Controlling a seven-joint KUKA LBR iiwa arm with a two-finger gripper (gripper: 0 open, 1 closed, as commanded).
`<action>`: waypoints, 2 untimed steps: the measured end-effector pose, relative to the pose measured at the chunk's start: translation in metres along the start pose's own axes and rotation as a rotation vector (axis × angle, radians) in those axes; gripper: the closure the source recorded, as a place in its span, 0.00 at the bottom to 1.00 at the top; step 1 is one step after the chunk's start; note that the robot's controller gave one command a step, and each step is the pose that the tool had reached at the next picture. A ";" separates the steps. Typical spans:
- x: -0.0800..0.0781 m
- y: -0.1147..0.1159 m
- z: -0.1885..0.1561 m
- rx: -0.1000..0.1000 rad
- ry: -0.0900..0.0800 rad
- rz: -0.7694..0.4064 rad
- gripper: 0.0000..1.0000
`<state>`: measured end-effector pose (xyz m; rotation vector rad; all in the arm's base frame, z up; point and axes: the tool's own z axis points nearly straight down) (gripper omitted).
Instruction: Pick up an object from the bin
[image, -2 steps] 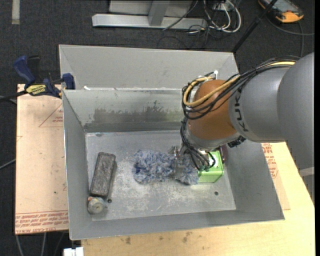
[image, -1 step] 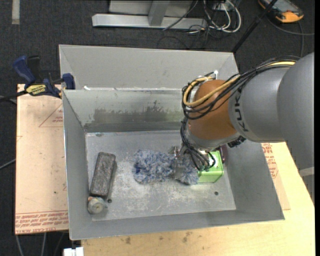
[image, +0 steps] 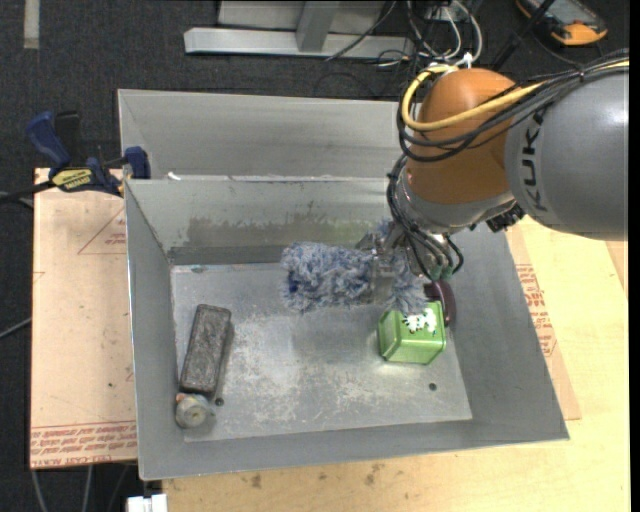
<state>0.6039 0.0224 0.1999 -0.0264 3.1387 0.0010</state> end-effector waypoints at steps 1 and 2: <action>0.000 0.000 0.000 0.000 0.000 0.000 1.00; -0.001 -0.011 -0.029 -0.001 0.003 0.015 1.00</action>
Offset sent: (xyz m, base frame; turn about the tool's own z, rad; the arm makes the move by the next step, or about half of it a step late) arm 0.0022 -0.0167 0.0429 0.0213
